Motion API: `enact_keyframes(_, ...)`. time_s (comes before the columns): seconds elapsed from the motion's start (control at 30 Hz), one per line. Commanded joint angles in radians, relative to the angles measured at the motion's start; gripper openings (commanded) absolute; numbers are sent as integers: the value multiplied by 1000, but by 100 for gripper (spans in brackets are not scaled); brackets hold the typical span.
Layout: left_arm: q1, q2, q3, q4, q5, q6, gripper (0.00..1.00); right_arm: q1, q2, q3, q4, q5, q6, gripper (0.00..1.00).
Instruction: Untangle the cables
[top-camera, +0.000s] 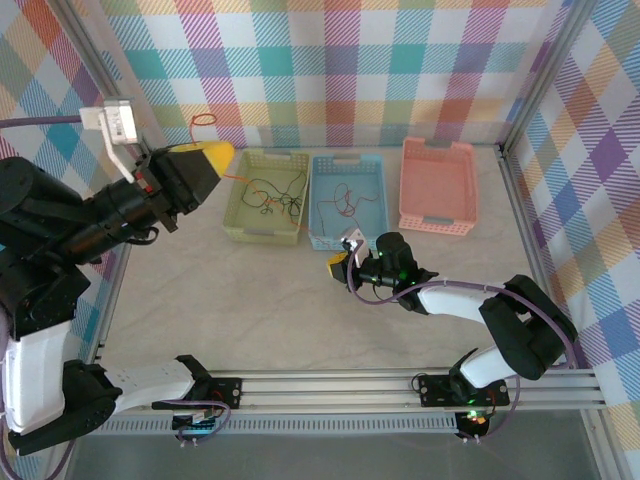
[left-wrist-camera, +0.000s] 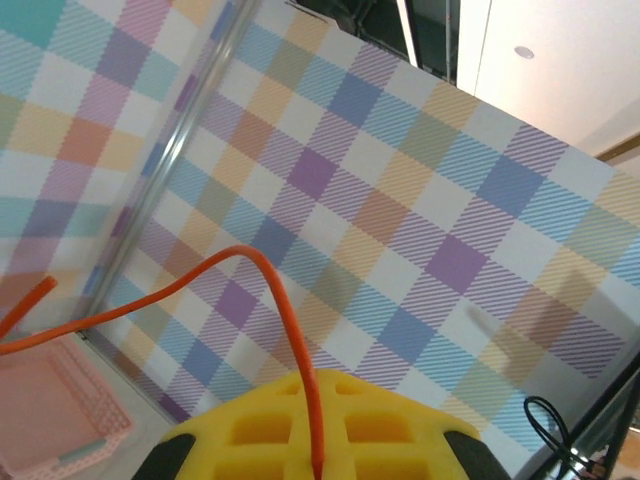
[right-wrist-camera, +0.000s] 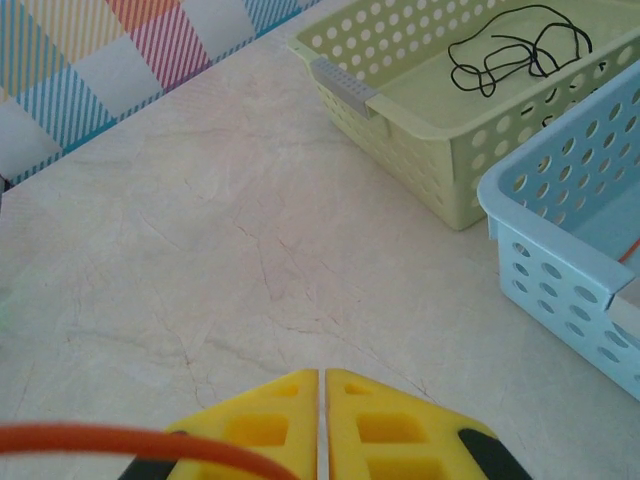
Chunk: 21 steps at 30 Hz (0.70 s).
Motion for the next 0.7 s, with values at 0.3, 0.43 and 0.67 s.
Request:
enact_keyframes(0.3,-12,-58,78,-59,-145,133,0,8,21,42,-47,43,-2,12)
enact_keyframes(0.43,-13,-77,107,-89,-199,182,0,8,26,51,-67,66,0,12)
enact_keyframes(0.67,-13,-108,88,-104,-252,226,0,8,29,62,-89,88,4,13)
